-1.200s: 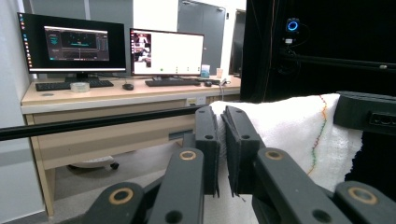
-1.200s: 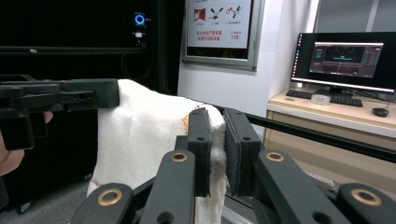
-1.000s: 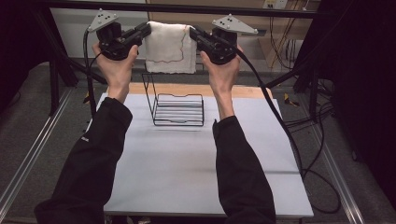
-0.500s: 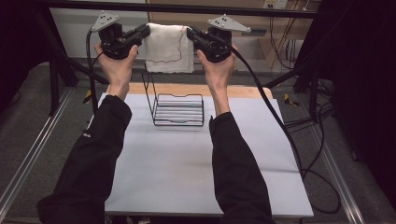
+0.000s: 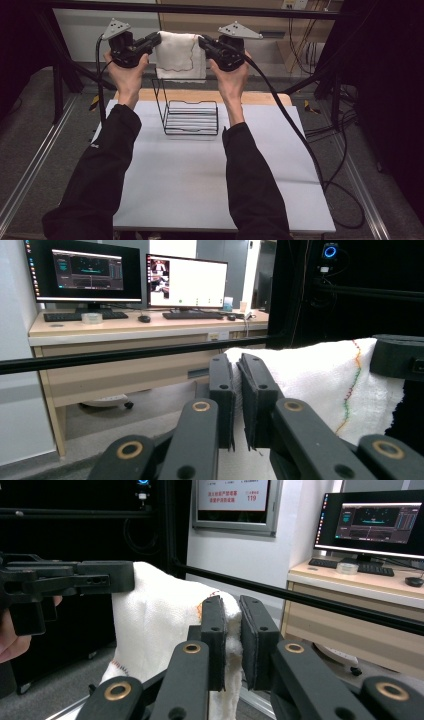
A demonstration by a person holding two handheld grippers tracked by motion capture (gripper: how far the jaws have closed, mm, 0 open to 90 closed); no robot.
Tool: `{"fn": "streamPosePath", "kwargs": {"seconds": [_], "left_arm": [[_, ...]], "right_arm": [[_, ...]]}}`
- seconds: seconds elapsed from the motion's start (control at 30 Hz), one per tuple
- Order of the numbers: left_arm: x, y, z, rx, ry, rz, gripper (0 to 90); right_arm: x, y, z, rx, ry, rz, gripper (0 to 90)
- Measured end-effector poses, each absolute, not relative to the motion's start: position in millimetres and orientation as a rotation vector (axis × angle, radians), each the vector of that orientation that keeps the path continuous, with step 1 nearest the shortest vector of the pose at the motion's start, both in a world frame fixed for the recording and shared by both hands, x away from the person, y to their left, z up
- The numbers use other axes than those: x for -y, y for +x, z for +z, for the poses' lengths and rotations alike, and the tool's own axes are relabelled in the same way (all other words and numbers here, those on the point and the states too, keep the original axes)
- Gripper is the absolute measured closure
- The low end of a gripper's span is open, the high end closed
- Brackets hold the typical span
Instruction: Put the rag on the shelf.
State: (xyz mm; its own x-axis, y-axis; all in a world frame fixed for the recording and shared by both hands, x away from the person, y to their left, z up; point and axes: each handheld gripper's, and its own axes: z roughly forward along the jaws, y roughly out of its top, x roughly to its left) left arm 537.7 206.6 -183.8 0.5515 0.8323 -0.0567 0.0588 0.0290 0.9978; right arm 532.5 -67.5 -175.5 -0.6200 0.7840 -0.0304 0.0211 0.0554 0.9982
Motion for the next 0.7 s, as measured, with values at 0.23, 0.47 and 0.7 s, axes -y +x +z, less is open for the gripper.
{"fn": "streamPosePath", "kwargs": {"seconds": [0.23,0.47,0.7], "left_arm": [[-205.1,536.6,-193.8,-0.822,1.453,0.705,84.4],[-202.0,533.0,-202.8,-0.815,1.473,0.695,84.4],[-201.6,524.9,-212.2,-0.805,1.487,0.686,84.4]], "right_arm": [[68.3,530.8,-183.5,-1.754,0.816,1.6,81.7],[72.6,526.8,-191.1,-1.764,0.822,1.588,81.7],[76.0,520.4,-198.8,-1.78,0.822,1.585,81.7]]}}
